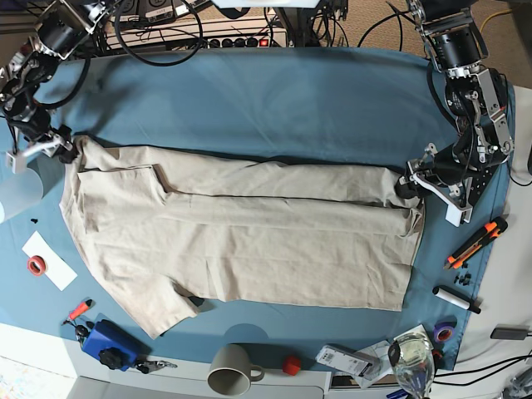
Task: Fold the T-shirt properly
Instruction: 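Regrasp the folded edge with both grippers near the shirt's sides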
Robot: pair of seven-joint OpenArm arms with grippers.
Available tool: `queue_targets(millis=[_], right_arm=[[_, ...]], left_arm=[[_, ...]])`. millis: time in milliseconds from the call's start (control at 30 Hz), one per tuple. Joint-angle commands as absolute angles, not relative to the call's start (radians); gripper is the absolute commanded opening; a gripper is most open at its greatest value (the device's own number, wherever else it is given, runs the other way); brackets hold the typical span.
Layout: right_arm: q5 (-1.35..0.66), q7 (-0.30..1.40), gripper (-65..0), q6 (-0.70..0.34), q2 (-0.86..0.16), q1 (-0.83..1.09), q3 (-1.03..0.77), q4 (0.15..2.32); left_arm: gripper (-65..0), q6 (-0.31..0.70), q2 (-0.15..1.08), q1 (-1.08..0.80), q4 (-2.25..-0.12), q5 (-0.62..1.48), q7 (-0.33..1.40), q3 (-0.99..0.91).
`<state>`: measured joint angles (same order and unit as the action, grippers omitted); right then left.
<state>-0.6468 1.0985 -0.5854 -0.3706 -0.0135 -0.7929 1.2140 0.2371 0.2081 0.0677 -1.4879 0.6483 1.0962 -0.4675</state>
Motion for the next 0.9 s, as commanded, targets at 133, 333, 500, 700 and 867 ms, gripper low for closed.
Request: queue_targets(millis=[133, 333, 500, 700, 867], right_arm=[[-0.605, 1.168, -39.1, -0.576, -0.371, -0.008, -0.758, 1.203], [-0.604, 1.18, -56.8, -0.576, -0.372, -0.008, -0.759, 1.203], [-0.604, 1.171, -65.0, -0.576, -0.381, -0.009, -0.759, 1.204], [-0.605, 1.166, -65.0, -0.576, -0.421, -0.009, -0.761, 1.205], [-0.605, 1.167, -65.0, -0.576, -0.453, -0.008, -0.761, 1.205]], left_arm=[[-35.2, 0.237, 0.216, 0.077, -1.497, 0.644, 1.111, -0.467], [-61.5, 0.238, 0.214, 0.077, -1.497, 0.645, 1.11, -0.467], [-65.0, 0.244, 0.215, 0.078, -1.497, 0.644, 1.098, -0.467], [-65.0, 0.274, 0.243, 0.084, -1.497, 0.648, 1.102, -0.467], [-65.0, 0.274, 0.279, 0.083, -1.497, 0.648, 1.13, -0.467]])
